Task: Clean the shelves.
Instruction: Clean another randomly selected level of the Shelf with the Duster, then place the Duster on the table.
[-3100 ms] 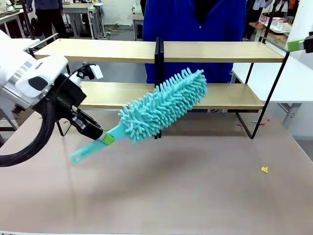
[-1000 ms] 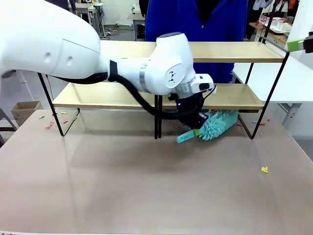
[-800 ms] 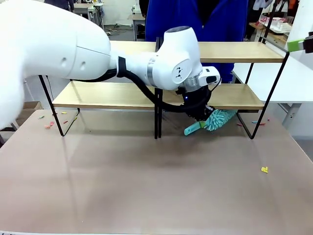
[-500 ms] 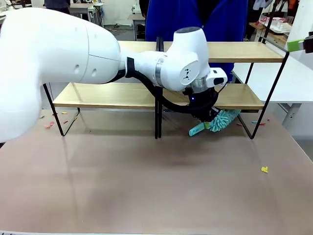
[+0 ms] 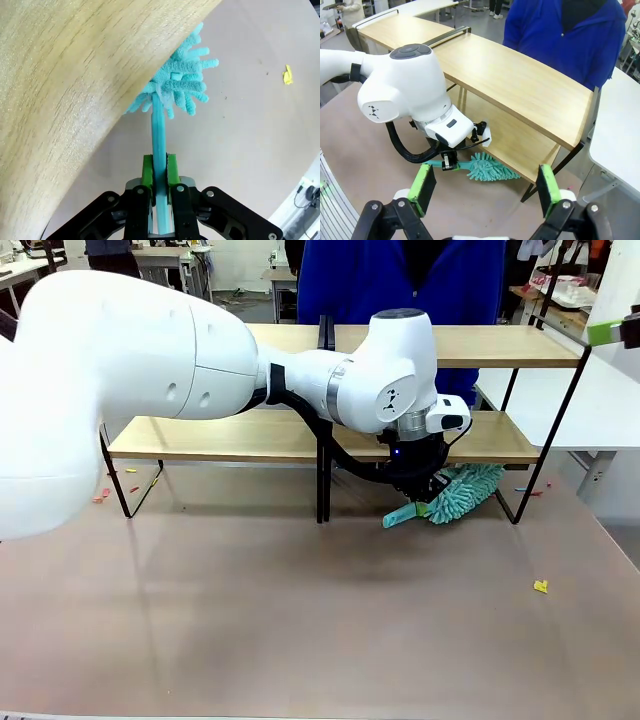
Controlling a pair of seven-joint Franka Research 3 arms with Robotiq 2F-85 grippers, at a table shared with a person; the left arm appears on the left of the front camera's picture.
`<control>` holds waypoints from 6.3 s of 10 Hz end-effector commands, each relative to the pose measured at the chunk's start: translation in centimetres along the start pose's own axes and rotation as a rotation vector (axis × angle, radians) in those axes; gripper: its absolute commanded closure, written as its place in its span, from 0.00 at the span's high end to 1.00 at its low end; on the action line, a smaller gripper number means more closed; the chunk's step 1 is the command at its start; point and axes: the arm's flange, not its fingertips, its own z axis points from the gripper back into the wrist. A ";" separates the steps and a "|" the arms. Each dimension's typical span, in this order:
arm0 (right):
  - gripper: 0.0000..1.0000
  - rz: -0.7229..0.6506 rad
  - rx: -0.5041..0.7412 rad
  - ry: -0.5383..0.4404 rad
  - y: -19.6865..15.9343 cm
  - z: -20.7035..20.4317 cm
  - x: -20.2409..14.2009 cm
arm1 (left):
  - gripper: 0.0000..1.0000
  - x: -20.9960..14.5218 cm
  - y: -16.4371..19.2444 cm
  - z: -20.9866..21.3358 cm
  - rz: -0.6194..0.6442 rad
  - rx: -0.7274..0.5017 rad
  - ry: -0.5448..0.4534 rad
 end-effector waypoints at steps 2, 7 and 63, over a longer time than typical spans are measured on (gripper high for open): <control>1.00 0.002 -0.001 -0.002 0.0 -0.1 0.0 | 0.12 -1.8 0.2 2.3 -0.237 -0.032 0.055; 1.00 0.002 -0.001 -0.002 0.0 -0.1 0.0 | 0.12 -8.0 -1.2 4.4 -0.439 -0.006 0.192; 1.00 -0.174 0.577 0.328 2.9 -8.5 -2.5 | 0.12 -73.9 28.3 42.1 -0.500 -0.420 -0.357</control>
